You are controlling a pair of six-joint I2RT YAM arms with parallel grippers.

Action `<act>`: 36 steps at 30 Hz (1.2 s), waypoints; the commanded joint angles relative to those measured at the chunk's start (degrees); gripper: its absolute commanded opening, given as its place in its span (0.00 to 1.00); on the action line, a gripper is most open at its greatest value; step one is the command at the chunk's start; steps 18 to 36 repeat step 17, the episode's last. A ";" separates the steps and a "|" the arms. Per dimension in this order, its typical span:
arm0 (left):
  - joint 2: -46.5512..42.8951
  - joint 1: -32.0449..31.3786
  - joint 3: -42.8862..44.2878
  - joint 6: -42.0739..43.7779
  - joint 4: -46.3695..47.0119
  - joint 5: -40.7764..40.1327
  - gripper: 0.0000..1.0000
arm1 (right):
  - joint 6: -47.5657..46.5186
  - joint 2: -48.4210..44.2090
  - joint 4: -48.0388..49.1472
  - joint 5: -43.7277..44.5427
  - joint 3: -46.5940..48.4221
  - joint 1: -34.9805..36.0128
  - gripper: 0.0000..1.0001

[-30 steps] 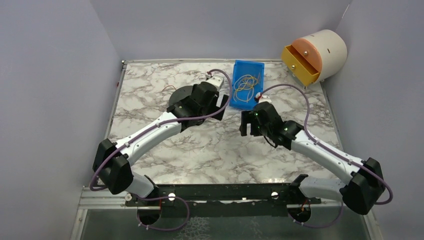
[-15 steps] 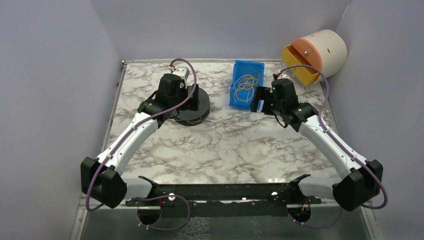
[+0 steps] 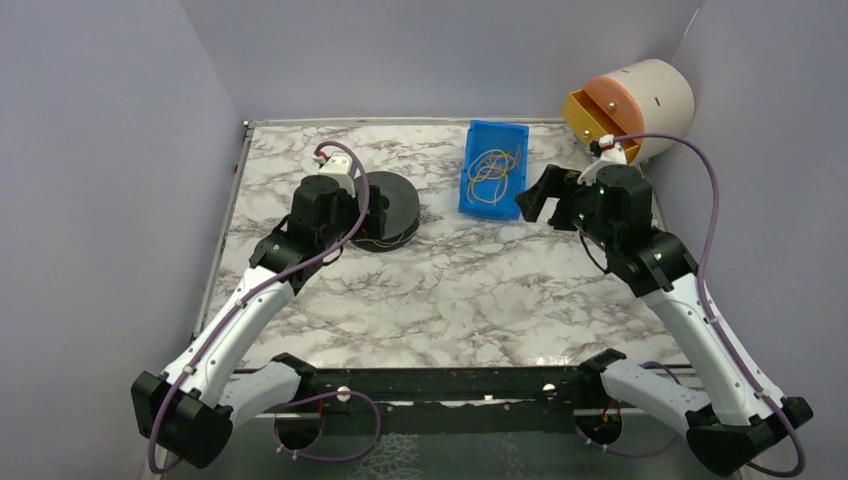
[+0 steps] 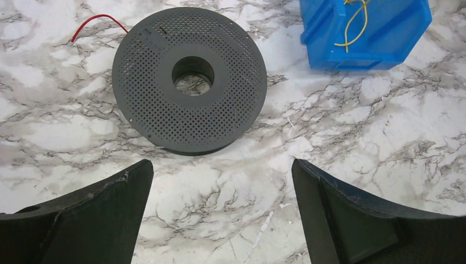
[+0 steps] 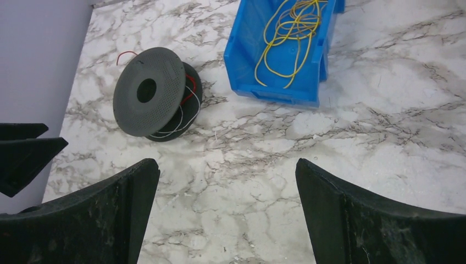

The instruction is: Wrap the cables

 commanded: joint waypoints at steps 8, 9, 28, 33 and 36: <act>-14.24 -0.12 -9.49 3.34 9.36 1.49 0.99 | -1.89 -12.62 4.60 2.40 -10.64 -0.01 1.00; -15.20 -0.12 -9.92 3.70 9.74 1.69 0.99 | -2.12 -13.80 5.32 3.07 -11.56 -0.01 1.00; -18.55 -0.13 -11.31 4.60 11.61 1.56 0.99 | -5.13 -16.48 6.87 1.39 -13.60 -0.01 1.00; -18.55 -0.13 -11.31 4.60 11.61 1.56 0.99 | -5.13 -16.48 6.87 1.39 -13.60 -0.01 1.00; -18.55 -0.13 -11.31 4.60 11.61 1.56 0.99 | -5.13 -16.48 6.87 1.39 -13.60 -0.01 1.00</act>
